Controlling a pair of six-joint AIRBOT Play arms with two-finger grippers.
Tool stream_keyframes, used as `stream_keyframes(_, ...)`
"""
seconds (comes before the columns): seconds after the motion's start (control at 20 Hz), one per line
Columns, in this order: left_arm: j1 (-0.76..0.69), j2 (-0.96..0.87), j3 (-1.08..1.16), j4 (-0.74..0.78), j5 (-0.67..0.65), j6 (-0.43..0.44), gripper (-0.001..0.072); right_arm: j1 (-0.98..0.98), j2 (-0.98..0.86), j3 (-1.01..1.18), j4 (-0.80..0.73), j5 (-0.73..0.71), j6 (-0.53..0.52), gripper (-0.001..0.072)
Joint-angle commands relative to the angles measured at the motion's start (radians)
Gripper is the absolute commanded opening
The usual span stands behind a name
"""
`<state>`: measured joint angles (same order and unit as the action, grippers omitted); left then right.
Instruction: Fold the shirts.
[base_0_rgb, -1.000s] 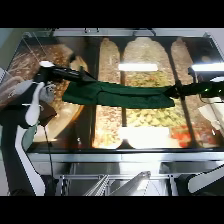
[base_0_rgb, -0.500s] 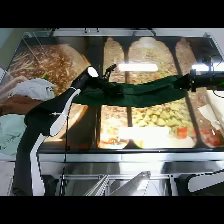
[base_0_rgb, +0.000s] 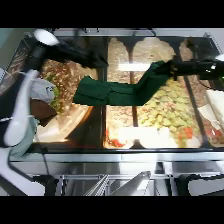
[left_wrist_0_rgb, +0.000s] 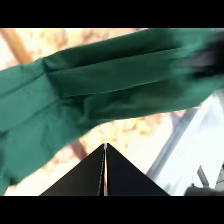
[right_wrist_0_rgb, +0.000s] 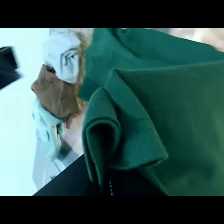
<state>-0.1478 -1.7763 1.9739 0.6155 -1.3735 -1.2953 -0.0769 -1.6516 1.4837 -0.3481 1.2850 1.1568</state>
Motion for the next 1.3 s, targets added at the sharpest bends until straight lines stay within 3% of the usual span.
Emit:
stream_keyframes(0.0, 0.162, 0.195, 0.000, -0.016, -0.168, -0.026, 0.0021, 0.273, -0.011, 0.005, 0.064, -0.341, 0.048, 0.0023)
stream_keyframes(0.2, 0.280, 0.360, -0.084, -0.014, -0.176, -0.013, 0.0023, 0.632, -0.197, 0.126, 0.103, -0.769, 0.044, 0.0023)
stream_keyframes(0.25, 0.300, 0.392, -0.126, -0.014, -0.176, 0.012, 0.0024, 0.694, -0.263, 0.181, 0.111, -0.860, 0.044, 0.0078)
stream_keyframes(0.3, 0.315, 0.417, -0.170, -0.014, -0.176, 0.021, 0.0024, 0.740, -0.331, 0.251, 0.127, -0.906, 0.042, 0.0381)
stream_keyframes(0.35, 0.325, 0.443, -0.221, -0.014, -0.179, 0.039, 0.0024, 0.762, -0.377, 0.312, 0.128, -0.886, 0.022, 0.0577)
stream_keyframes(0.55, 0.351, 0.536, -0.471, -0.016, -0.176, 0.114, 0.0024, 0.707, -0.356, 0.358, 0.119, -0.712, -0.052, 0.0562)
stream_keyframes(0.6, 0.351, 0.555, -0.529, -0.015, -0.177, 0.138, 0.0024, 0.664, -0.333, 0.358, 0.104, -0.623, -0.059, 0.0523)
stream_keyframes(0.65, 0.351, 0.579, -0.590, -0.015, -0.174, 0.169, 0.0024, 0.614, -0.304, 0.358, 0.070, -0.512, -0.057, 0.0407)
stream_keyframes(0.85, 0.352, 0.658, -0.769, -0.016, -0.117, 0.199, 0.0024, 0.403, -0.202, 0.351, -0.173, -0.120, 0.106, 0.0403)
stream_keyframes(1.0, 0.352, 0.712, -0.869, -0.015, -0.079, 0.216, 0.0024, 0.284, -0.144, 0.310, -0.537, 0.036, 0.272, 0.0410)
stream_keyframes(1.05, 0.352, 0.729, -0.903, -0.015, -0.064, 0.223, 0.0025, 0.266, -0.138, 0.275, -0.649, 0.030, 0.330, 0.0525)
stream_keyframes(1.1, 0.352, 0.742, -0.932, -0.014, -0.055, 0.225, 0.0025, 0.256, -0.143, 0.237, -0.714, 0.010, 0.372, 0.0706)
stream_keyframes(1.25, 0.352, 0.760, -0.982, -0.016, -0.055, 0.225, 0.0025, 0.254, -0.201, 0.157, -0.679, -0.099, 0.377, 0.0704)
